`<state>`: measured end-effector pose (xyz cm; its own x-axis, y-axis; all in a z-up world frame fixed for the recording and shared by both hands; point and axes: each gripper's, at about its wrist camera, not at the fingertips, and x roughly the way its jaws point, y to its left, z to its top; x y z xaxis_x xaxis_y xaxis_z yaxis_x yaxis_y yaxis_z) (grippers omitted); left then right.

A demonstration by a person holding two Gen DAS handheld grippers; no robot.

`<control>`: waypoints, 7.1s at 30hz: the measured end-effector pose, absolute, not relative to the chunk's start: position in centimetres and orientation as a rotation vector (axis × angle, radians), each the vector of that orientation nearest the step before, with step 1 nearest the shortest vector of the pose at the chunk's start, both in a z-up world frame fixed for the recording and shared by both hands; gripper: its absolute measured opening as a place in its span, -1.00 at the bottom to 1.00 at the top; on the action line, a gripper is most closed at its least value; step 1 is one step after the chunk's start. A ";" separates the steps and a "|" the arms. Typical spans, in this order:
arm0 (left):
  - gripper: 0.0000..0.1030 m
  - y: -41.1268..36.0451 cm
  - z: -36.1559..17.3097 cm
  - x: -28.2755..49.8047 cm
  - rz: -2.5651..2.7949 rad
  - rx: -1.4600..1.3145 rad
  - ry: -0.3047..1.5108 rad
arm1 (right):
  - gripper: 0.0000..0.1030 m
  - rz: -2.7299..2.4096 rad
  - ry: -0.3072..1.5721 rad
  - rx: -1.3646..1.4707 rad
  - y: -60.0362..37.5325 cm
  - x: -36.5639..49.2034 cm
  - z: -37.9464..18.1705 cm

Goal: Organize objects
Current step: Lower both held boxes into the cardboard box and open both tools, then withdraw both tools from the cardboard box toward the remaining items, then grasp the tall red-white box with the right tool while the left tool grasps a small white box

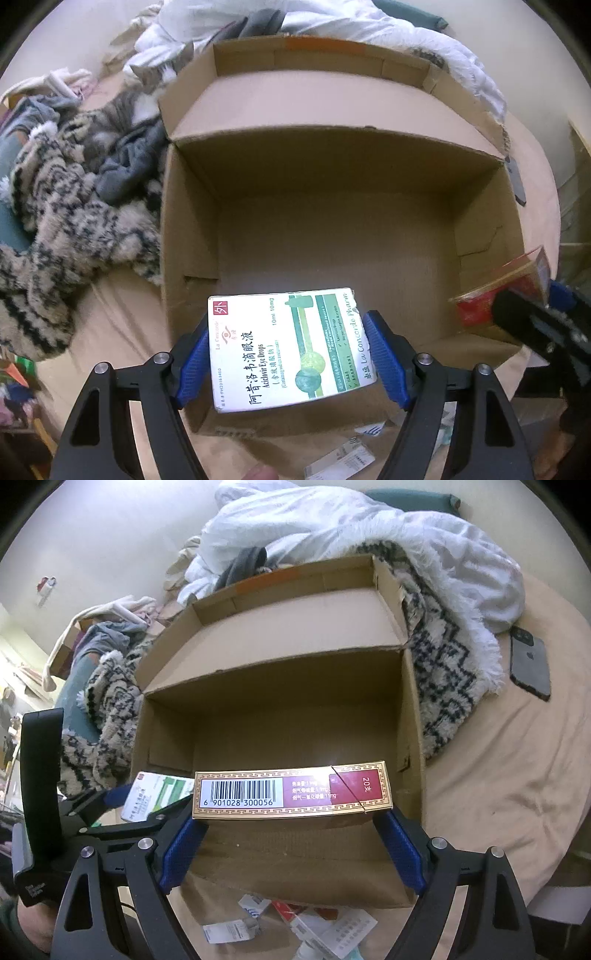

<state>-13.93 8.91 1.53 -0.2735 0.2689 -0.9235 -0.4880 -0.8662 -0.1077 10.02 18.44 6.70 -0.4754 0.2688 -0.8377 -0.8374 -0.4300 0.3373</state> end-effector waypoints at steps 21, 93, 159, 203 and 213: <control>0.46 9.5 -1.5 -14.1 2.127 -1.511 0.431 | 0.82 1.826 0.983 -1.179 19.5 8.3 2.1; 0.96 0.4 3.3 -8.1 2.036 -1.542 0.380 | 1.00 2.008 0.944 -1.092 10.6 14.4 8.1; 0.96 -0.8 -2.6 -6.3 1.915 -1.595 0.514 | 0.01 1.988 0.976 -1.668 13.2 9.9 -4.1; 0.96 -1.2 -3.0 -5.1 1.884 -1.740 0.414 | -0.56 2.161 1.006 -1.012 9.8 15.7 6.5; 0.96 0.8 -5.4 -2.4 1.862 -1.881 0.315 | -0.56 2.169 1.035 -1.000 10.0 15.9 6.6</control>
